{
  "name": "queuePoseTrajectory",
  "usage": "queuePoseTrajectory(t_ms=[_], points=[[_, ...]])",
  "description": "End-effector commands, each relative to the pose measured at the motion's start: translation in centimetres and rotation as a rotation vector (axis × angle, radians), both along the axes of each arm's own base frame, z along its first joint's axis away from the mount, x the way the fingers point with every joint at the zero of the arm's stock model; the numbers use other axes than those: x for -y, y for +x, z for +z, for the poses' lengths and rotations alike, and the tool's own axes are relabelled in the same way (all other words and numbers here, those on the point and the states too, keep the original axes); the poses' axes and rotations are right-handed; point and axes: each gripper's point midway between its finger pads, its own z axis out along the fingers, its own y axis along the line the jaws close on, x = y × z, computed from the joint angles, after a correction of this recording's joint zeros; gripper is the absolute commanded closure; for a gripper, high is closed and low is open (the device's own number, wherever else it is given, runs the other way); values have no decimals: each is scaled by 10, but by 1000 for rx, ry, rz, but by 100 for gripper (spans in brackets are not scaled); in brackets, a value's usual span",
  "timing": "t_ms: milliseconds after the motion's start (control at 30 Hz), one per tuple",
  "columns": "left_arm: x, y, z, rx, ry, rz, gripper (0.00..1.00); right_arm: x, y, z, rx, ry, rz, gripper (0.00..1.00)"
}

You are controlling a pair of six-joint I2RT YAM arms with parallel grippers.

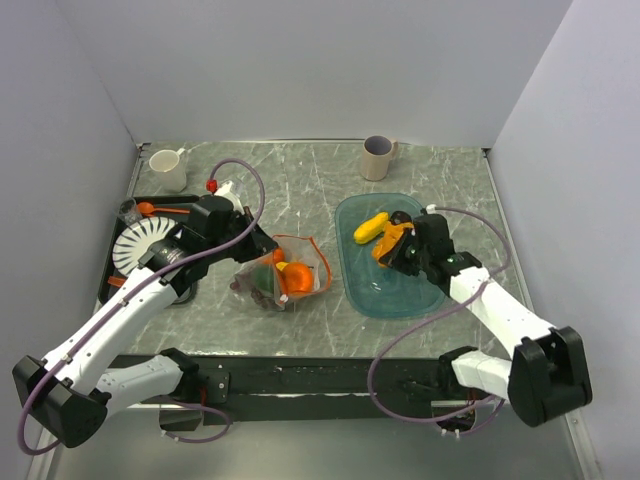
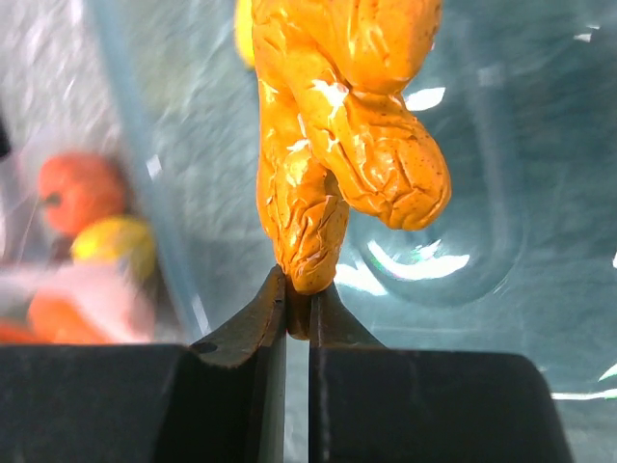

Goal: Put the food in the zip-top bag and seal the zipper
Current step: Pick up the fake vegetable from the bin, then place the fake vegetable in the zipper food storage bag.

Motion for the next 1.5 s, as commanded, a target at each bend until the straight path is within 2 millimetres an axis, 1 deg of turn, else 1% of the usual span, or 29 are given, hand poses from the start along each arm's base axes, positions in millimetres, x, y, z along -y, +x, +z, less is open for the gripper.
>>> queuePoseTrajectory(t_ms=[0,33,100,133,267,300,367,400,433,500,533,567,600,633,733,767,833,967,1000,1033,1067,1133,1167,1200,1233,1267,1333,1400,1467], points=[[4,5,13,43,-47,2,99,-24,-17,45,105,50,192,100],[5,4,12,42,-49,0,99,-31,-25,59,132,71,253,100],[6,4,13,43,-58,-3,99,-43,-37,77,177,101,323,100],[7,3,14,46,-66,-9,99,-51,-46,87,197,128,387,100],[9,3,15,42,-65,-17,99,-79,-77,114,252,186,583,100],[9,3,14,41,-64,-19,99,-89,-87,114,249,188,632,100],[10,4,14,41,-68,-19,99,-97,-95,117,247,179,689,99],[9,3,15,44,-70,-19,99,-102,-97,112,223,169,711,99],[9,3,14,43,-69,-21,99,-109,-104,113,218,164,752,99],[9,3,15,42,-67,-20,99,-116,-104,106,195,130,773,100],[9,3,15,43,-66,-21,99,-122,-111,104,186,120,803,100],[9,3,16,45,-66,-22,99,-124,-112,102,181,110,814,100],[9,3,16,45,-66,-23,99,-125,-106,99,182,74,793,100],[9,3,16,45,-63,-26,99,-129,-108,98,178,61,802,99],[10,3,16,43,-65,-30,99,-135,-103,93,167,18,801,99],[11,3,16,44,-68,-31,99,-138,-106,92,160,14,819,100],[10,2,14,40,-65,-31,99,-144,-102,90,158,-2,824,100],[9,1,16,45,-62,-31,99,-155,-100,86,144,-15,851,100],[8,2,16,44,-60,-28,99,-161,-97,84,138,-25,868,100],[8,1,17,45,-59,-29,99,-162,-98,79,115,-41,874,100],[8,1,16,42,-58,-30,99,-162,-93,77,116,-68,855,100],[8,1,19,47,-61,-27,99,-171,-91,72,100,-84,871,100],[8,1,20,52,-62,-26,99,-174,-89,66,87,-102,870,100],[8,1,22,54,-65,-27,99,-179,-87,70,96,-100,878,100],[7,1,22,55,-63,-26,99,-182,-88,68,87,-103,889,100],[6,1,21,53,-58,-23,99,-184,-85,63,72,-120,886,100],[6,1,24,60,-59,-21,99,-187,-85,61,54,-130,884,100],[6,0,23,58,-57,-25,99,-190,-81,57,45,-149,879,100],[7,0,23,57,-61,-28,99,-196,-81,57,44,-145,892,99]])
